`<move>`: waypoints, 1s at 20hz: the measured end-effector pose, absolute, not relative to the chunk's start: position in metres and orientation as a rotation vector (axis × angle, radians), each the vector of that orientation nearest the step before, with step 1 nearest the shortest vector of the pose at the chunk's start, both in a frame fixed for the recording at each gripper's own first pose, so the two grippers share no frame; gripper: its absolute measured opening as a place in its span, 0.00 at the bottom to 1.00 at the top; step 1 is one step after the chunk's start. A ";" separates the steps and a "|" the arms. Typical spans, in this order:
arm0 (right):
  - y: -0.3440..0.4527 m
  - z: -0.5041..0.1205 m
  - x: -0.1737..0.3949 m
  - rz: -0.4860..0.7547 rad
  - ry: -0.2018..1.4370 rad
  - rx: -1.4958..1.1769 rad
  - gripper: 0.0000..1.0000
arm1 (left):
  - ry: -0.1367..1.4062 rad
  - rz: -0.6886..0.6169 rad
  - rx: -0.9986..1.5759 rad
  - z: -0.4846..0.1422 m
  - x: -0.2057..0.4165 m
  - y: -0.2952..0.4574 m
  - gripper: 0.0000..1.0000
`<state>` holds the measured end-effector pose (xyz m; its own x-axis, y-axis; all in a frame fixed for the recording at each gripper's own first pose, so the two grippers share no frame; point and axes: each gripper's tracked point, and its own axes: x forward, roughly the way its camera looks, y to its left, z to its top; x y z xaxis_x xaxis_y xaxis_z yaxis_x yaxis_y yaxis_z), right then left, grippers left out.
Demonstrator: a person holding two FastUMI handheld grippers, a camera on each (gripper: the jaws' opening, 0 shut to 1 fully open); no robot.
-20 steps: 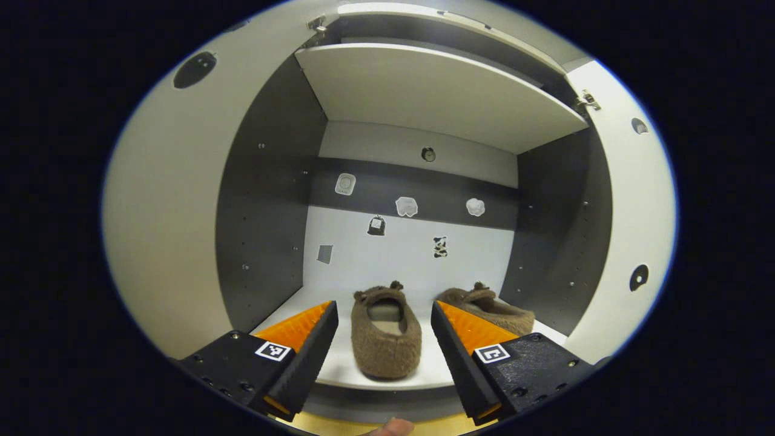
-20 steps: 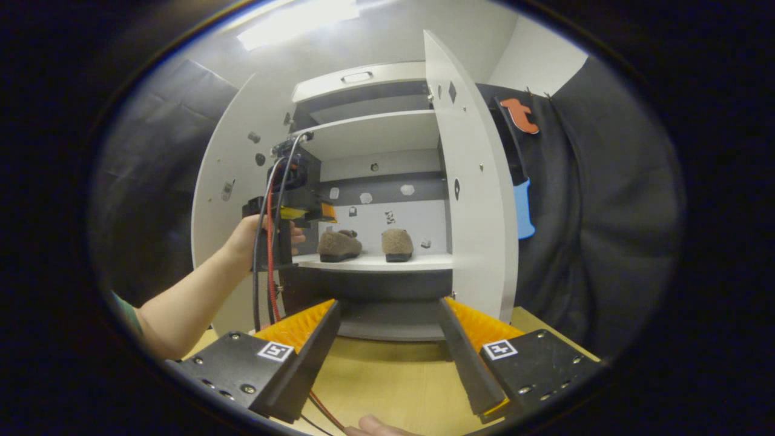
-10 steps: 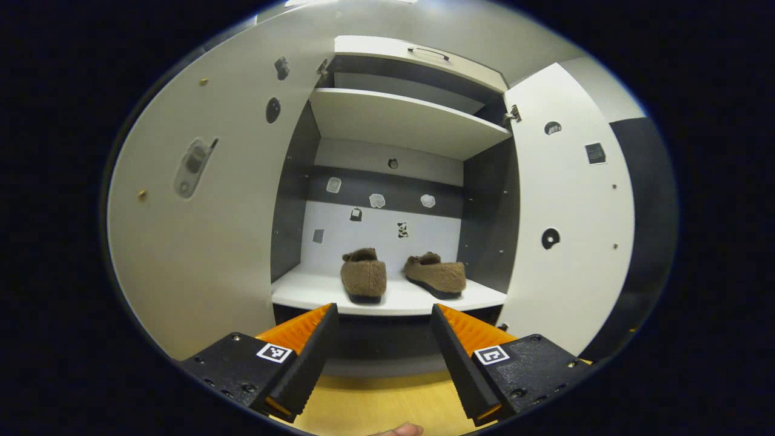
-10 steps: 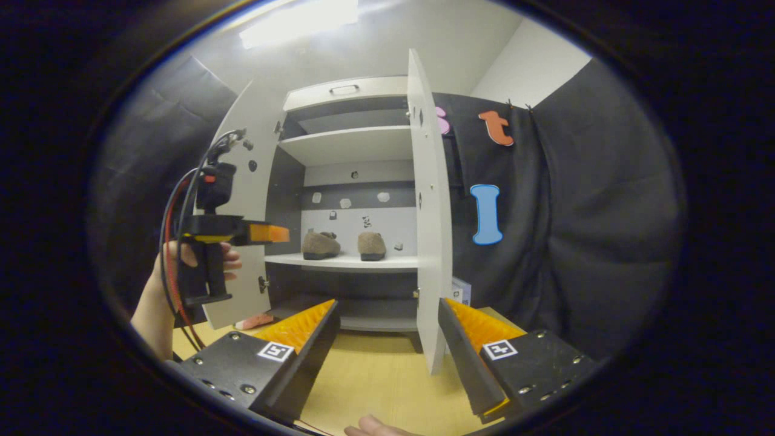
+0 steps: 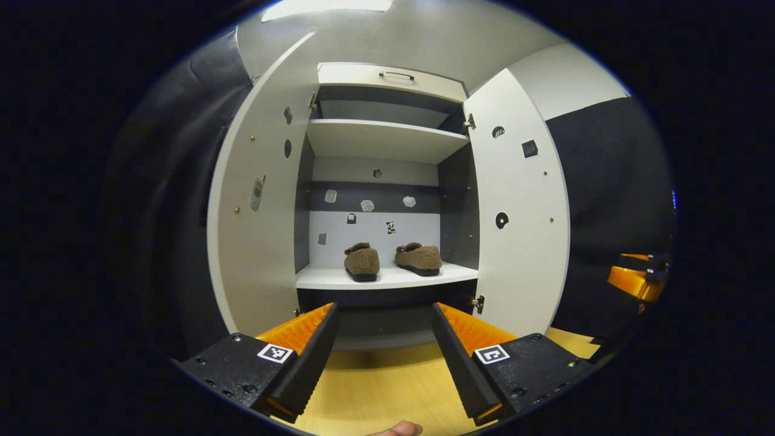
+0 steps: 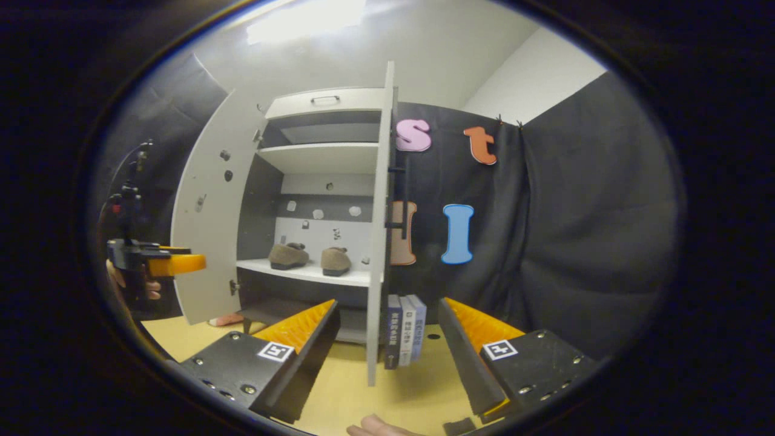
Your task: Grab one shoe with the right hand and put it into the shoe cabinet, grab the other shoe with the left hand and put it into the shoe cabinet; then close the right door with the right hand and the left door with the left hand.
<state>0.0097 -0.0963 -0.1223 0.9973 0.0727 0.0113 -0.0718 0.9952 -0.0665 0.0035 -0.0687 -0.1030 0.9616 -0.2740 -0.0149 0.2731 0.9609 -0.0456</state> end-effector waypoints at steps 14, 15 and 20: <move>-0.206 -0.053 0.155 0.011 0.062 -0.018 0.97 | 0.014 -0.242 -0.114 -0.081 -0.054 -0.038 0.93; -0.208 -0.055 0.160 0.000 0.080 -0.012 0.97 | 0.005 -0.242 -0.114 -0.078 -0.059 -0.035 0.93; -0.177 -0.049 0.176 0.013 0.086 0.041 0.98 | -0.019 -0.261 -0.100 -0.071 -0.077 -0.023 0.93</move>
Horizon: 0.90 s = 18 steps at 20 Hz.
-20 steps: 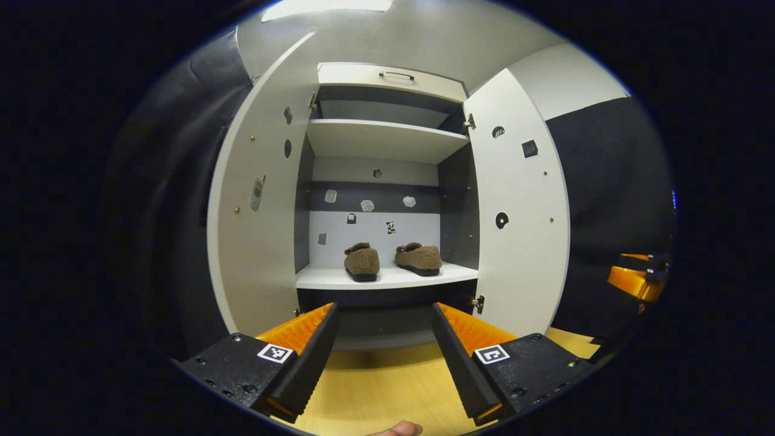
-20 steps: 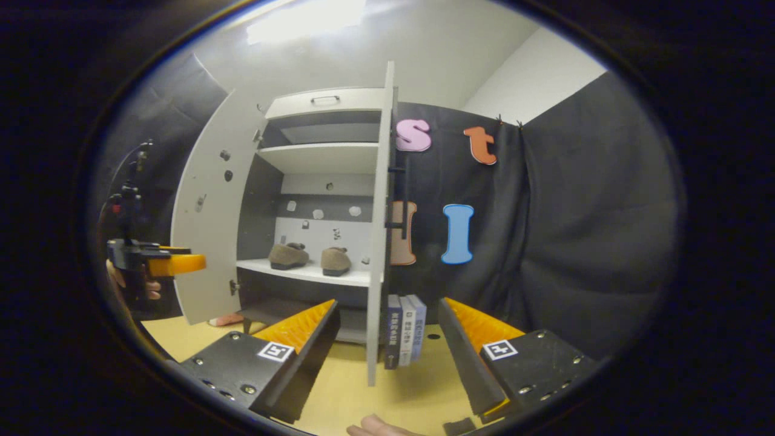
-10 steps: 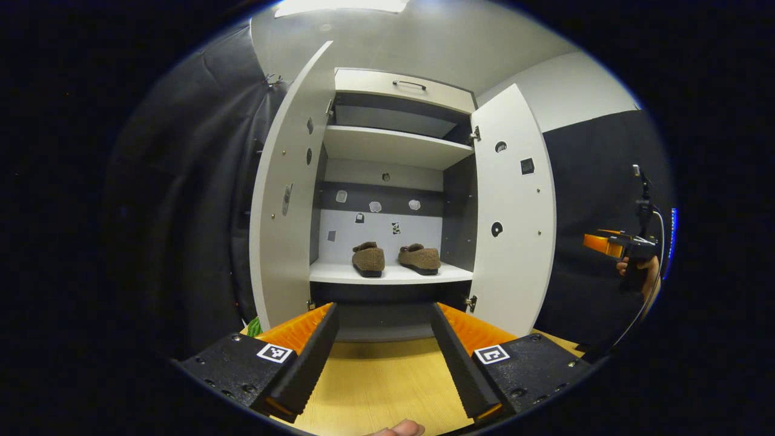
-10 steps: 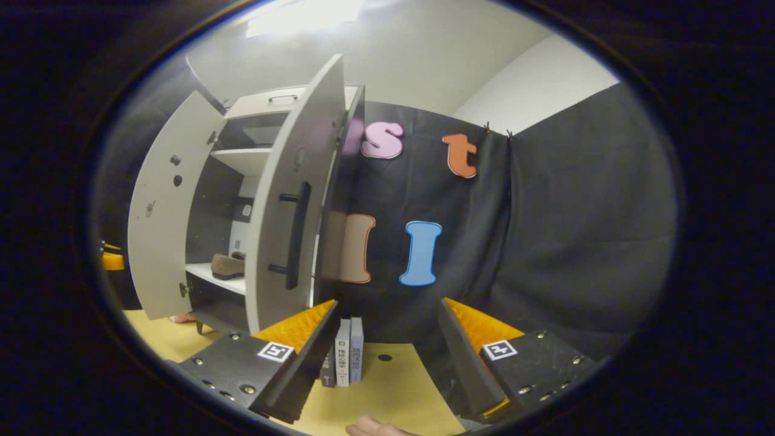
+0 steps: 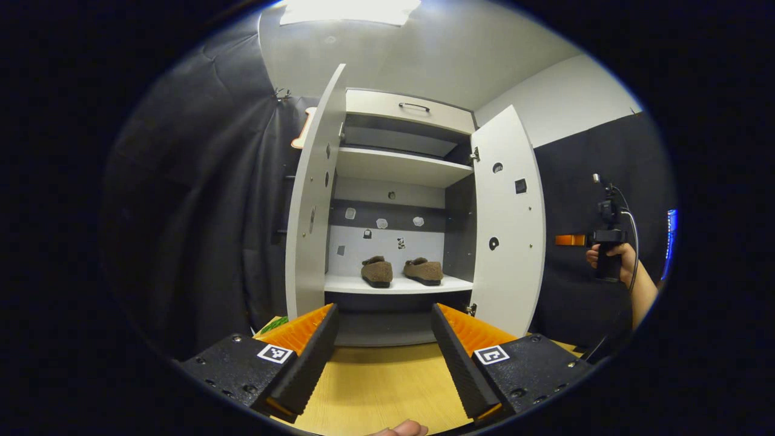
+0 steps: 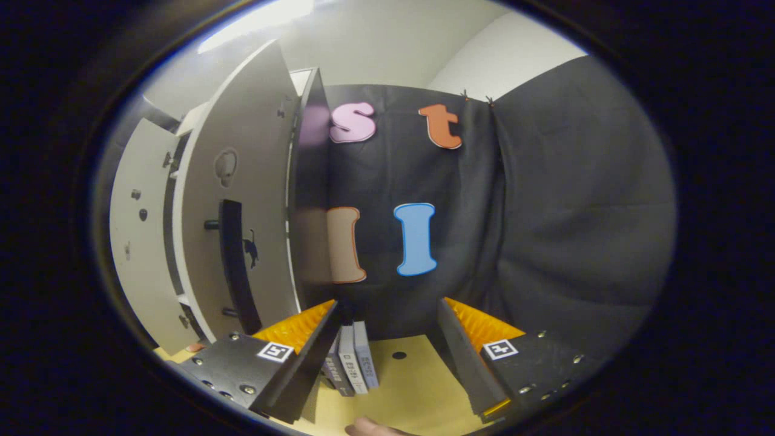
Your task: Grab one shoe with the right hand and put it into the shoe cabinet, grab the other shoe with the left hand and put it into the shoe cabinet; then close the right door with the right hand and the left door with the left hand.
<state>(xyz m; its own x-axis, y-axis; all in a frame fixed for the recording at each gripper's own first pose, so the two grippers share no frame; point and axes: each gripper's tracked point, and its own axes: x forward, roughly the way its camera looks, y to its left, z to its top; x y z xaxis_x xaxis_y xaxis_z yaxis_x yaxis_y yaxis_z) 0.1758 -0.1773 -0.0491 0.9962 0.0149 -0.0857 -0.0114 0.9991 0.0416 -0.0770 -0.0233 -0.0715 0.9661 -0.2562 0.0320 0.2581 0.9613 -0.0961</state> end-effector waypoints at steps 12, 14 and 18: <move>-0.096 -0.047 0.181 0.092 0.100 -0.039 0.92 | 0.012 -0.304 -0.176 -0.083 -0.089 -0.014 0.93; -0.079 -0.047 0.178 0.114 0.097 -0.043 0.92 | 0.012 -0.307 -0.176 -0.083 -0.091 -0.014 0.93; -0.051 -0.047 0.177 0.140 0.092 -0.032 0.93 | 0.017 -0.290 -0.169 -0.085 -0.083 -0.010 0.93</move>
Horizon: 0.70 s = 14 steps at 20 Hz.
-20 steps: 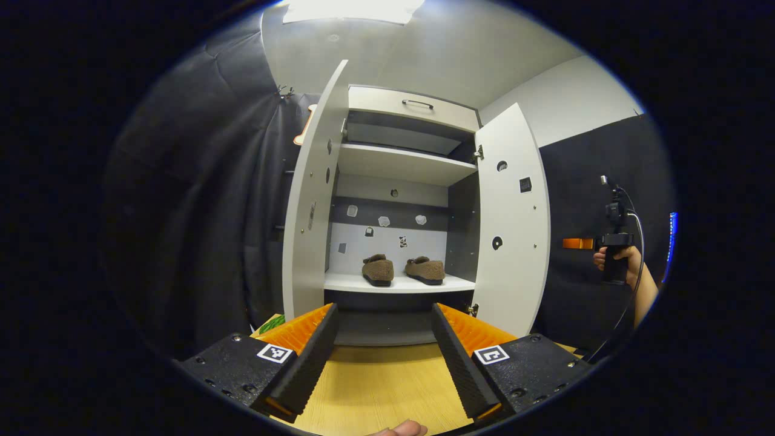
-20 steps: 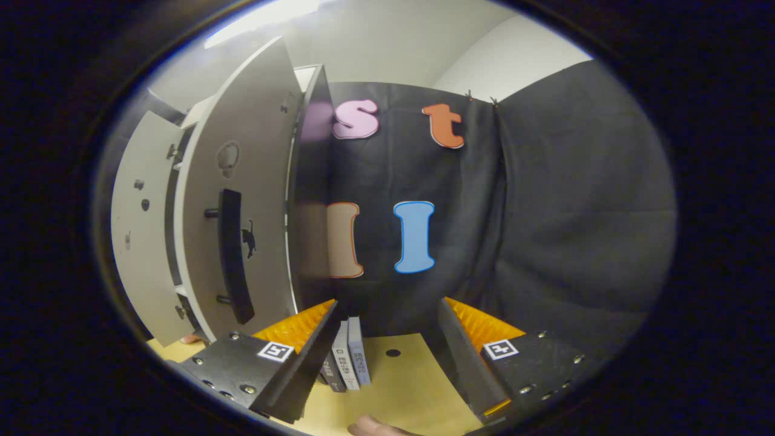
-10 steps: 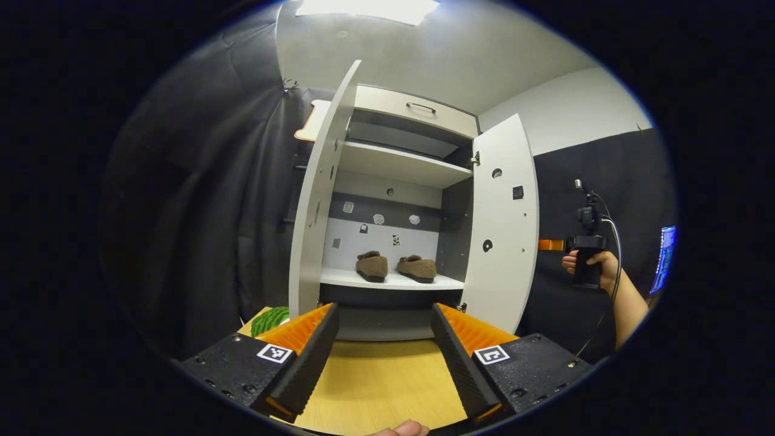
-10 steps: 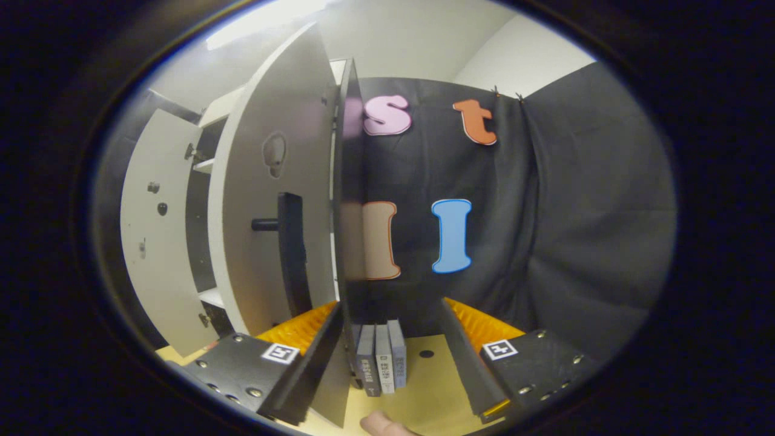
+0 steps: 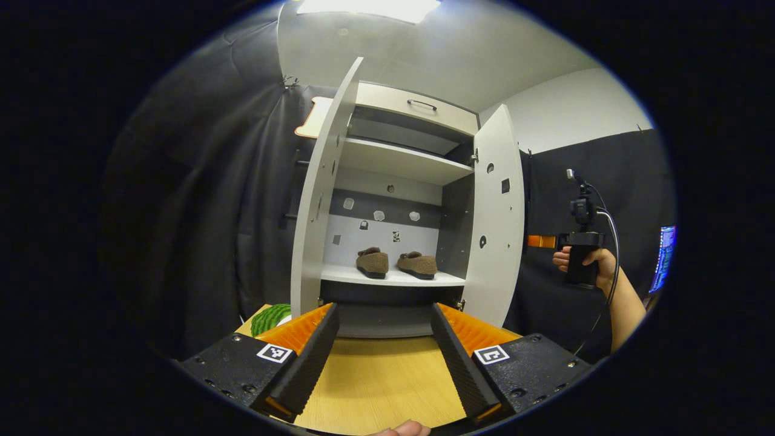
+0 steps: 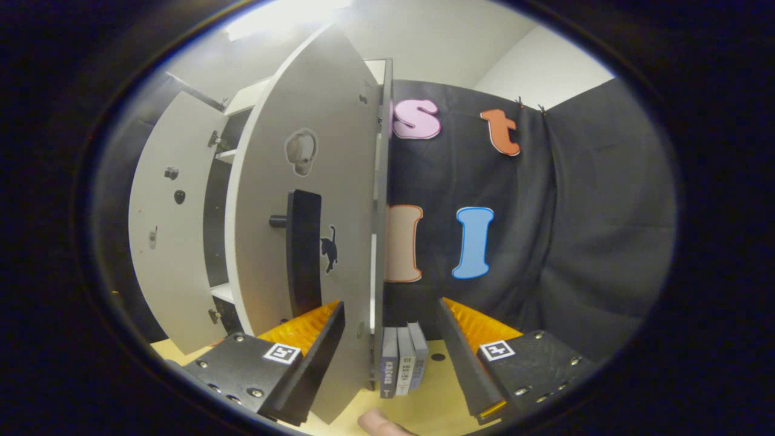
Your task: Grab one shoe with the right hand and put it into the shoe cabinet, grab the other shoe with the left hand and put it into the shoe cabinet; then close the right door with the right hand and the left door with the left hand.
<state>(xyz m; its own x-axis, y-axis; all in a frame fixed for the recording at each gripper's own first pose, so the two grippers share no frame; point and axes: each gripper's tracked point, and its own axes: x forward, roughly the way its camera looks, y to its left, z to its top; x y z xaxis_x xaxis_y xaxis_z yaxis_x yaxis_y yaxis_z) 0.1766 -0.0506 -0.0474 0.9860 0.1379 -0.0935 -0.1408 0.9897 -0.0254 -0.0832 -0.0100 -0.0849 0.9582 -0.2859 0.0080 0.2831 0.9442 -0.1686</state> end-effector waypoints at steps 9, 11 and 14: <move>-0.020 -0.048 0.177 0.152 0.078 -0.020 0.92 | 0.028 -0.281 -0.165 -0.090 -0.081 -0.005 0.93; -0.013 -0.049 0.177 0.160 0.076 -0.020 0.92 | 0.028 -0.285 -0.167 -0.090 -0.080 -0.006 0.94; 0.000 -0.050 0.180 0.181 0.076 0.005 0.92 | 0.029 -0.279 -0.166 -0.092 -0.078 -0.005 0.93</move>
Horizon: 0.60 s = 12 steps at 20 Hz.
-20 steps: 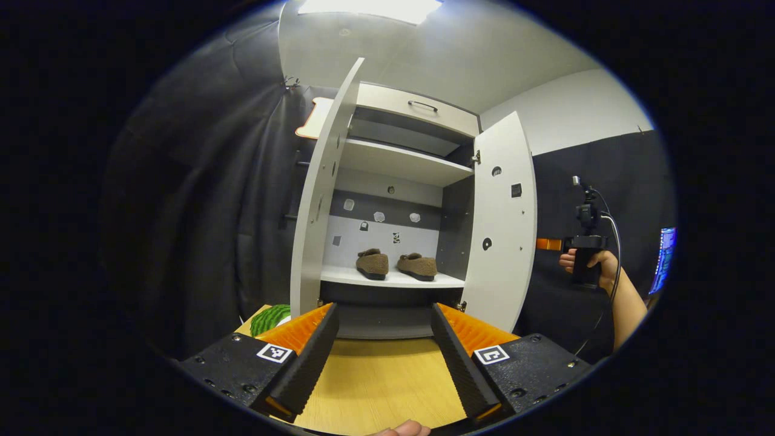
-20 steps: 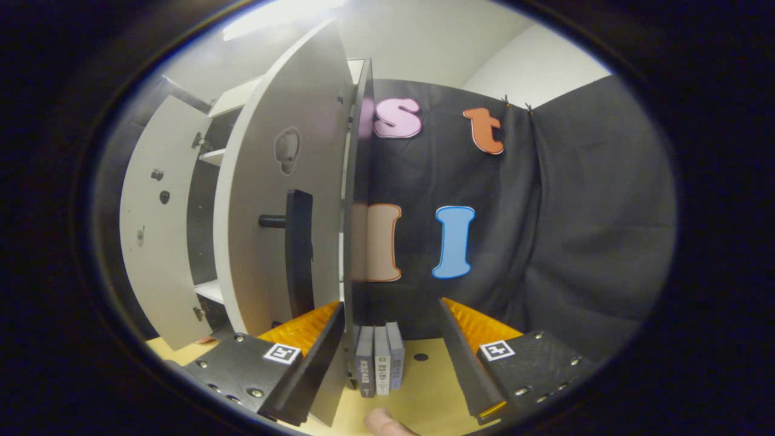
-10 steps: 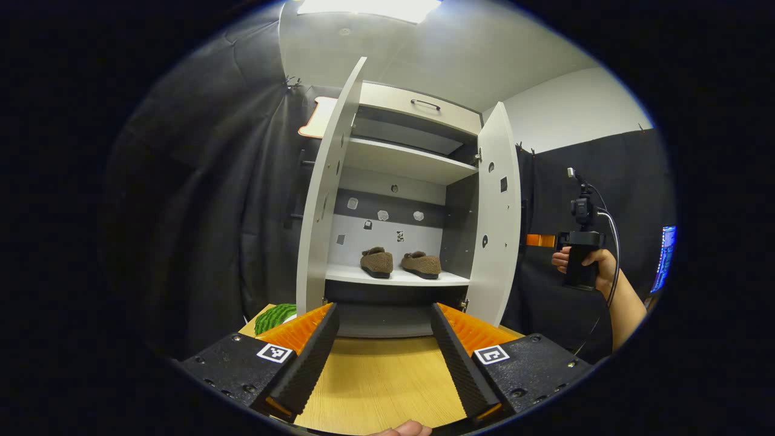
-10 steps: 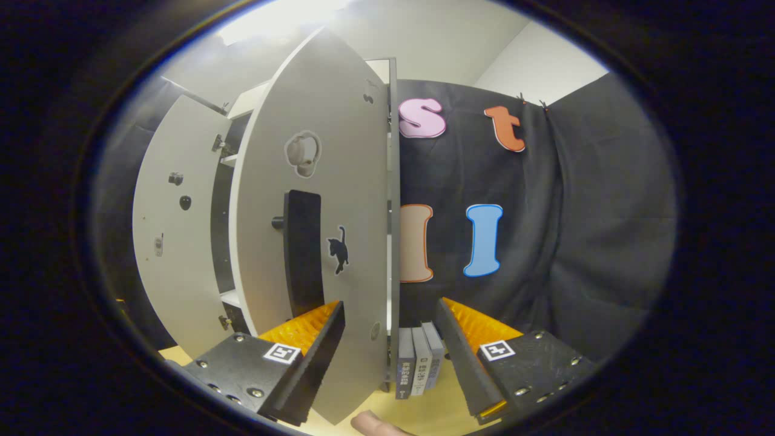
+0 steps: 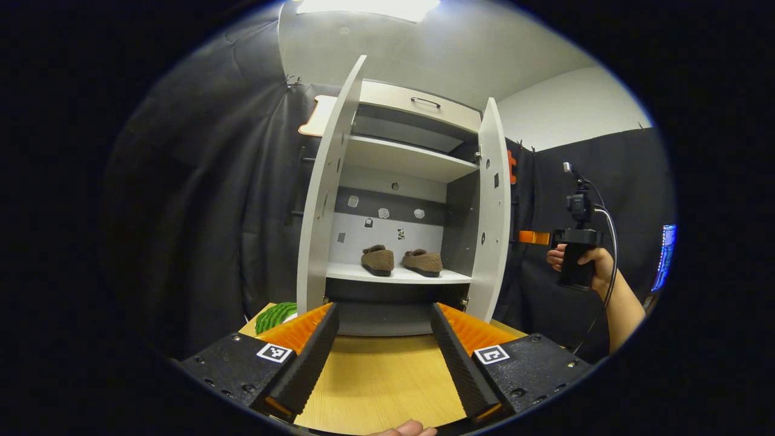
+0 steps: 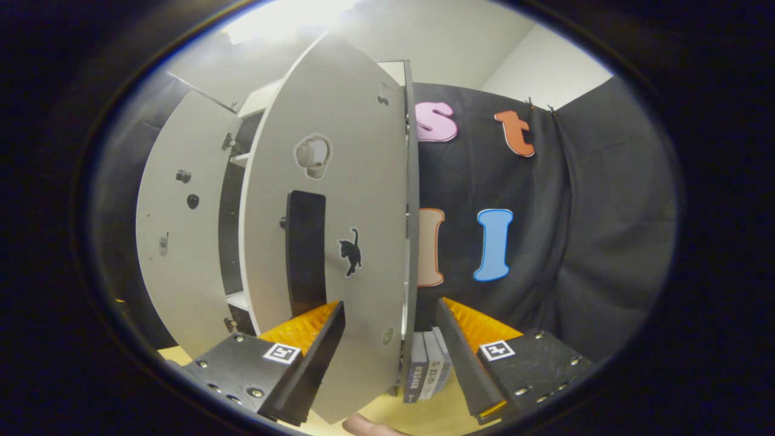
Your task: Grab one shoe with the right hand and put it into the shoe cabinet, grab the other shoe with the left hand and put it into the shoe cabinet; then close the right door with the right hand and the left door with the left hand.
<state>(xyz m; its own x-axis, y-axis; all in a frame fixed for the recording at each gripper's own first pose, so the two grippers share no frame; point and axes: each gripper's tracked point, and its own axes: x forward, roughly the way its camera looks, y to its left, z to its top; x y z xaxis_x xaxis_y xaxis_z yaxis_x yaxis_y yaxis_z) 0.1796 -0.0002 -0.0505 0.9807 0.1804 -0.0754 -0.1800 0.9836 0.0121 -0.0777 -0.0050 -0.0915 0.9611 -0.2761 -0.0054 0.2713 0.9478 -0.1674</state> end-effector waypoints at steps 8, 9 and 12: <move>0.032 -0.057 0.171 0.249 0.071 0.108 0.99 | 0.045 -0.223 -0.131 -0.098 -0.077 0.022 0.94; 0.031 -0.054 0.169 0.249 0.059 0.094 0.99 | 0.045 -0.209 -0.127 -0.100 -0.076 0.032 0.93; 0.033 -0.060 0.156 0.255 0.035 0.063 0.99 | 0.058 -0.132 -0.089 -0.100 -0.069 0.065 0.94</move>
